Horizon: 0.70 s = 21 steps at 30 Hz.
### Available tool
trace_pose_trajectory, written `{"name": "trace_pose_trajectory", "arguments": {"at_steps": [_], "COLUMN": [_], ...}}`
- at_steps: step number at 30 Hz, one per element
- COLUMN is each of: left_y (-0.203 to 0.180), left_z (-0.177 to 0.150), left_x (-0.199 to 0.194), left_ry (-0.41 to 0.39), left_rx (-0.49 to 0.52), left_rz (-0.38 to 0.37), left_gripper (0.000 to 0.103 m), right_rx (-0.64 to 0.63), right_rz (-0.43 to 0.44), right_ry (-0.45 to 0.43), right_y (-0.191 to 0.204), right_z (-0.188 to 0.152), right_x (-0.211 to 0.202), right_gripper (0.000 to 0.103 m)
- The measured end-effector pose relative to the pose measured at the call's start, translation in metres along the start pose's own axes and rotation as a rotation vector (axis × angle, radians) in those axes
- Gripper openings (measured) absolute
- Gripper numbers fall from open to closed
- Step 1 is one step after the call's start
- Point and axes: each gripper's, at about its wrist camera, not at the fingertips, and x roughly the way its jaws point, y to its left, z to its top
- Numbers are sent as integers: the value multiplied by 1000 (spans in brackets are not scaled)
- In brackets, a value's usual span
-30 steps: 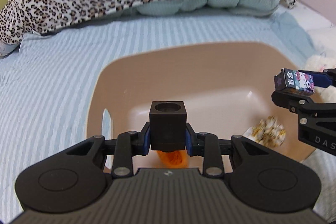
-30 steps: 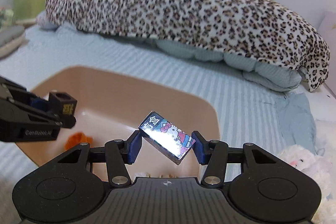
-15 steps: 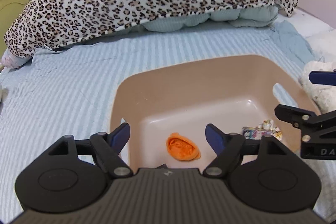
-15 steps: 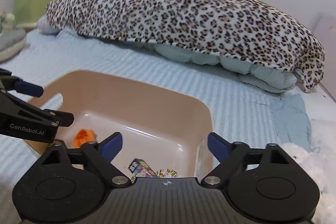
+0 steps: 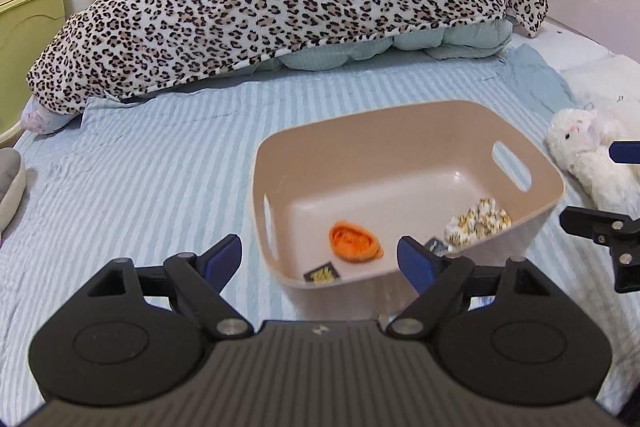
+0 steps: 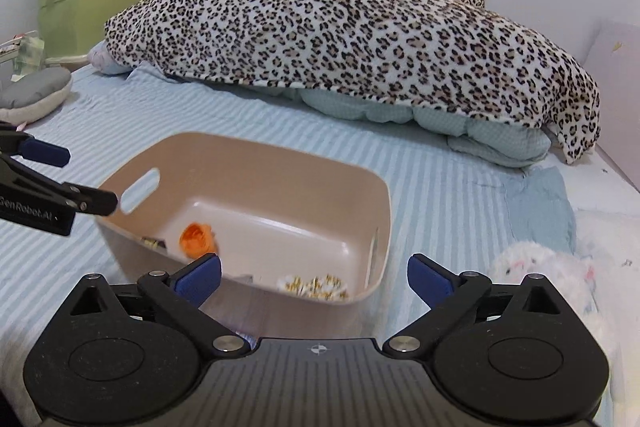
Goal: Organize objects
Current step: 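Lift both boxes over the basket and open both tools to release them, then grasp the hair clip with the left tool while the right tool grasps the green tea bag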
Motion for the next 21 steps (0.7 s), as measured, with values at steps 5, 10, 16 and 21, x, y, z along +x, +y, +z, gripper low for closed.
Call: {"name": "trace_pose_trajectory", "arguments": {"at_steps": [5,10,16,21], "left_y": [2,5,7,9], "left_z": [-28,-55,-75,-84], "left_x": [0,10,27,42], "left_ry": [51,101,152,183], "left_rx": [5,-12,-21,-28], "left_rz": [-12,-24,-32,-30], "left_gripper": [85,85,85,85], "right_rx": [3,26,33,12], "right_rz": [12,24,37,56], "right_ry": [52,112,156,202], "right_y": [8,14,25,39], "right_z": [-25,-48,-66,-76], "right_x": [-4,3,14,30], "right_gripper": [103,103,103,103]}}
